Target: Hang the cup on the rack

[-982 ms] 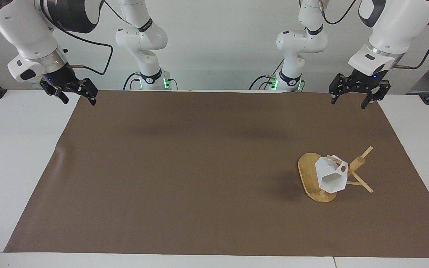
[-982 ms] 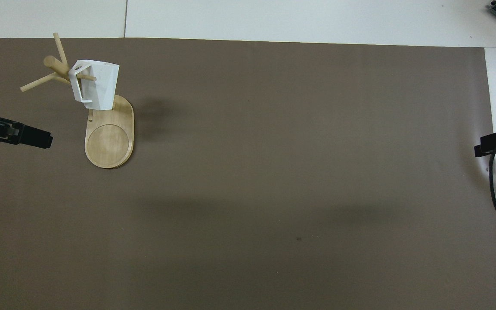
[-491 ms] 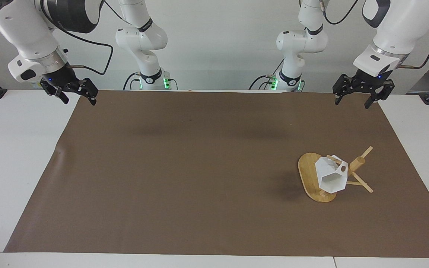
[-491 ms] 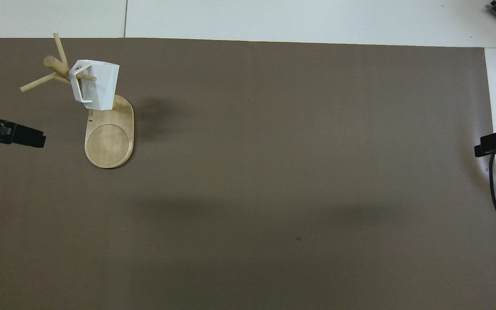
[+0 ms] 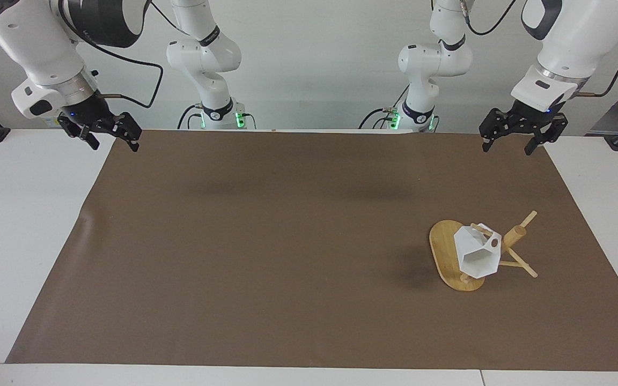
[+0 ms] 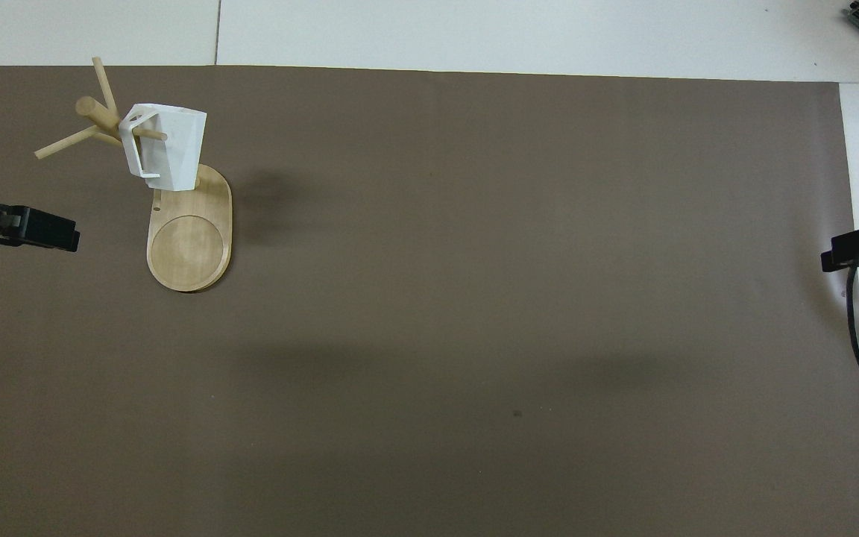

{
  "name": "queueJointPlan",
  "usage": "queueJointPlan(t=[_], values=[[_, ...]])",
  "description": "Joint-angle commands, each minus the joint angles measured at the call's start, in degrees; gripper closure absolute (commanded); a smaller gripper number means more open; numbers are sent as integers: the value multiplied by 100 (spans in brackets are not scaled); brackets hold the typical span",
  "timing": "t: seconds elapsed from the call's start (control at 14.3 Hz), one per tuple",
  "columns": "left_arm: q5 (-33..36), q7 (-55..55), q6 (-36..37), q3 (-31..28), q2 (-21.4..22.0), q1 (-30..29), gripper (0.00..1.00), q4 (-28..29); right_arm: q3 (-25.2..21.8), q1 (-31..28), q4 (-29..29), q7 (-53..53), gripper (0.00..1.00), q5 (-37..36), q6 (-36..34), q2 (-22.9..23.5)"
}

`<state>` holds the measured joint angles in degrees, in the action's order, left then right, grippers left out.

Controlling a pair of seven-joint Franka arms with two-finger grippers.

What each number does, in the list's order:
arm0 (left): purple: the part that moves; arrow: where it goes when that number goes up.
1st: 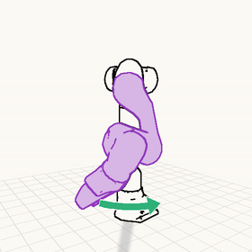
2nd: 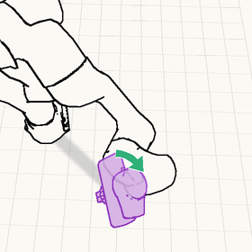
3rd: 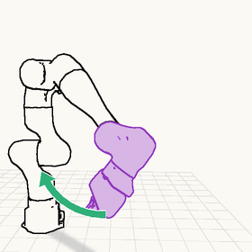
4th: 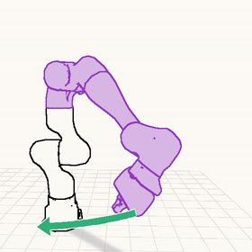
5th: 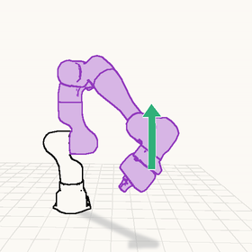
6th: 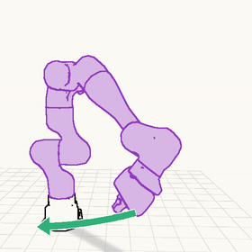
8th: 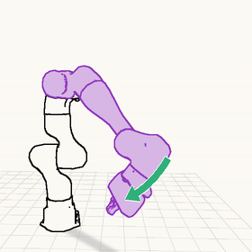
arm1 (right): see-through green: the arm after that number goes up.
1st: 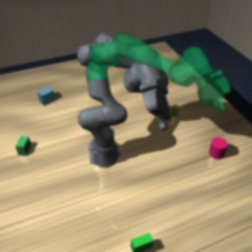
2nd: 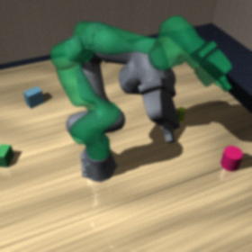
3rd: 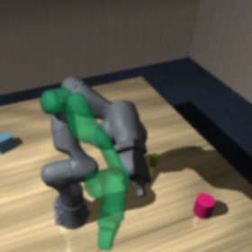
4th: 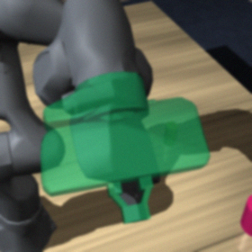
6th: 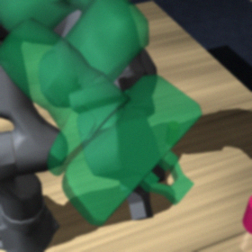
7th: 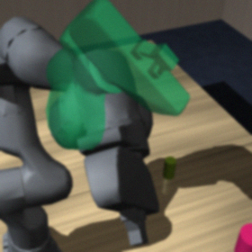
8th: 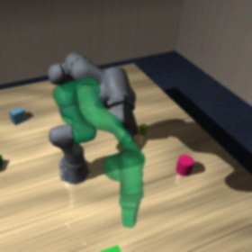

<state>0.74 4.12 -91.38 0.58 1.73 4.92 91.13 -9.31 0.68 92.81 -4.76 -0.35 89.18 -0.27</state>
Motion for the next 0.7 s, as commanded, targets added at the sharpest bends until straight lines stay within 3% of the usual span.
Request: queueJointPlan(t=[0.0,0.63], values=[[137,-113,-108,3,125,0,0,195,8,20,-26,89,0,97,-33,1],[137,-95,-90,3,187,0,0,283,8,12,-17,89,0,97,-33,1]])
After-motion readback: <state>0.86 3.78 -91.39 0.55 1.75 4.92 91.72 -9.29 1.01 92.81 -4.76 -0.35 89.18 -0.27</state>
